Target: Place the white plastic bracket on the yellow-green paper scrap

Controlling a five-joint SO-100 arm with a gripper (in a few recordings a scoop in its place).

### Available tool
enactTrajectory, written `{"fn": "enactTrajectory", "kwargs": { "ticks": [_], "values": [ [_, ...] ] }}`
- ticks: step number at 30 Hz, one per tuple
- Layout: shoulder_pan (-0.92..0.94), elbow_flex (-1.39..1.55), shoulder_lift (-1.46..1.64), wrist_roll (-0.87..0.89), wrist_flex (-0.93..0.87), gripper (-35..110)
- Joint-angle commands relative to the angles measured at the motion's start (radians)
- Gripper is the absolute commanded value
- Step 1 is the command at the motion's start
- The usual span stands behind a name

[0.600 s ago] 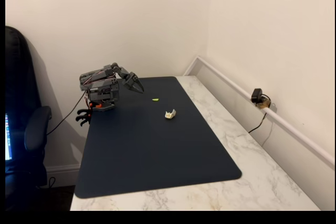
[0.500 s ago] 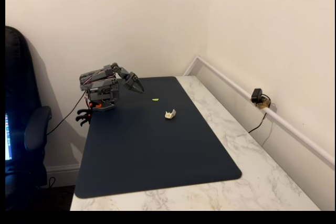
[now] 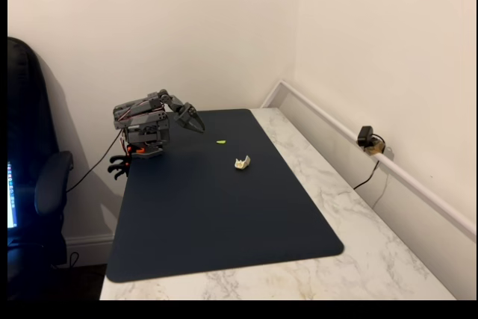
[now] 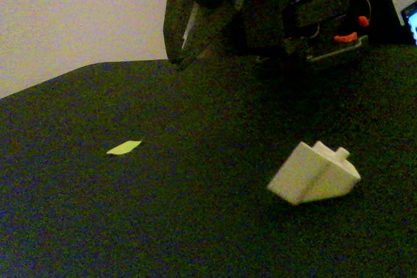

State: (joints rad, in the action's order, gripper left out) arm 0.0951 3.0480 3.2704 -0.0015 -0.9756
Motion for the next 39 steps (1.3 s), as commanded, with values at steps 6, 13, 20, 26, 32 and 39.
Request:
{"fn": "enactTrajectory", "kwargs": {
  "ticks": [6,13,20,26,32,39],
  "values": [
    [0.018,0.003,0.034,-0.014,-0.014,0],
    [0.018,0.003,0.034,-0.014,-0.014,0],
    [0.018,0.003,0.034,-0.014,-0.014,0],
    [0.018,0.003,0.034,-0.014,-0.014,0],
    [0.000,0.003,0.034,-0.034,-0.014,0],
    [-0.077,-0.121,0.034,0.049,-0.078,0]
  ]
}}
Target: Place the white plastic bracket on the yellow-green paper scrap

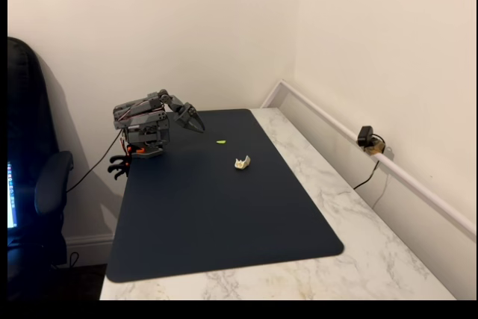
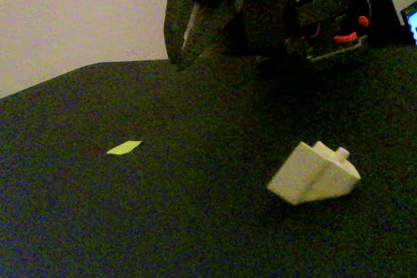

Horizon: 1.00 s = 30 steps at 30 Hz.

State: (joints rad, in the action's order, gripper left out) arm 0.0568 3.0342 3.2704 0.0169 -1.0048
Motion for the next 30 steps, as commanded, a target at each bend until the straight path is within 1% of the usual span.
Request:
{"fn": "enactTrajectory", "kwargs": {
  "ticks": [1,3,7,9,11,14,21,24,30],
  "values": [
    [-0.052,-0.137,0.034,0.043,-0.060,0],
    [-0.055,-0.190,0.034,0.117,-0.063,0],
    [-0.094,-0.285,0.000,0.120,-0.078,0],
    [-0.112,-0.337,-0.064,0.124,-0.055,0],
    [-0.137,-0.413,-0.196,0.124,-0.021,0],
    [-0.172,-0.566,-0.403,0.123,-0.020,0],
    [-0.241,-0.732,-0.644,0.183,0.017,0],
    [-0.268,-0.867,-0.830,0.189,-0.009,0],
    [-0.310,-1.197,-1.198,0.215,-0.146,0]
  ]
}}
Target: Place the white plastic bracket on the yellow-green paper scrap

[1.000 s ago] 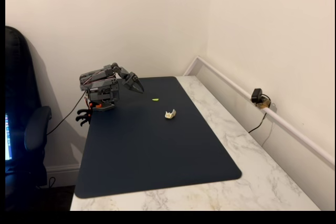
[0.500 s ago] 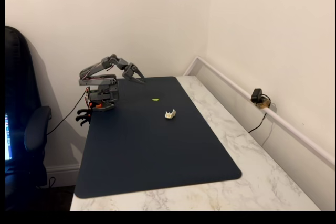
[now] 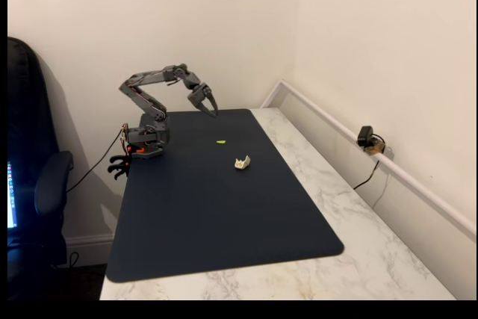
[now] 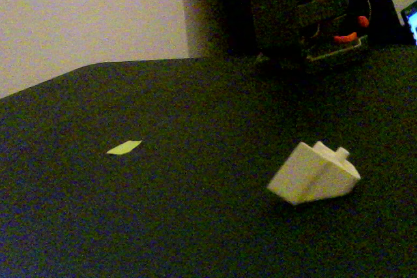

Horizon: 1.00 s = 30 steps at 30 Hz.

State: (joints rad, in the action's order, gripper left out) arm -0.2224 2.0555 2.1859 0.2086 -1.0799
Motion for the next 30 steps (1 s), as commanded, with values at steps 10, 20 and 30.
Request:
{"fn": "enactTrajectory", "kwargs": {
  "ticks": [10,20,30],
  "values": [
    [-0.101,-0.641,-0.540,-0.002,-0.201,0],
    [-0.150,-0.680,-0.683,0.021,-0.094,15],
    [-0.207,-0.943,-0.940,0.051,-0.147,13]
  ]
}}
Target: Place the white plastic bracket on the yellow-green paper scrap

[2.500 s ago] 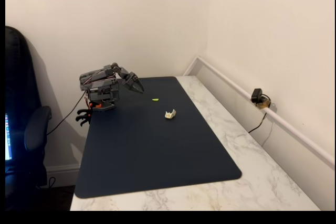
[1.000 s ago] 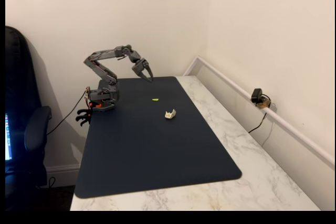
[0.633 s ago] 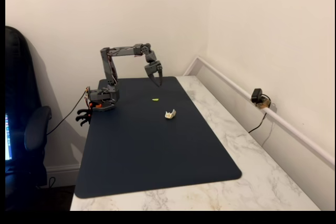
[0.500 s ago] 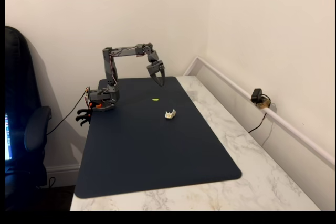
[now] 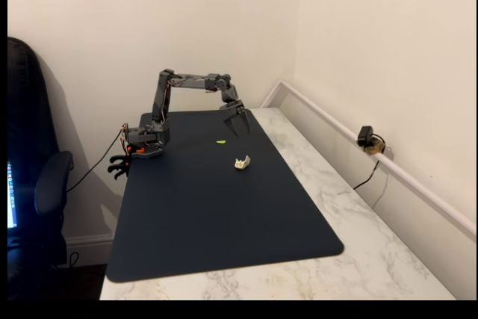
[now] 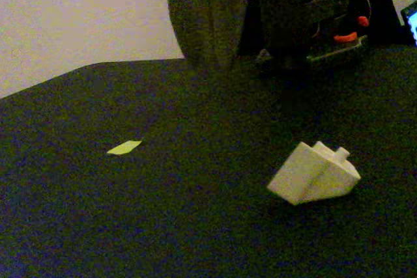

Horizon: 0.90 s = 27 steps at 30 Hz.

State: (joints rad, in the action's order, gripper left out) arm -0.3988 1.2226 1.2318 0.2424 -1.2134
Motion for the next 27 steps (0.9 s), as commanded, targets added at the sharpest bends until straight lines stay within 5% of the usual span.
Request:
{"fn": "enactTrajectory", "kwargs": {
  "ticks": [1,12,27],
  "values": [
    [-0.035,-0.130,-0.003,0.021,-0.021,14],
    [-0.129,-0.604,-0.342,0.081,-0.357,31],
    [-0.160,-0.609,-0.367,0.121,-0.400,33]
  ]
}}
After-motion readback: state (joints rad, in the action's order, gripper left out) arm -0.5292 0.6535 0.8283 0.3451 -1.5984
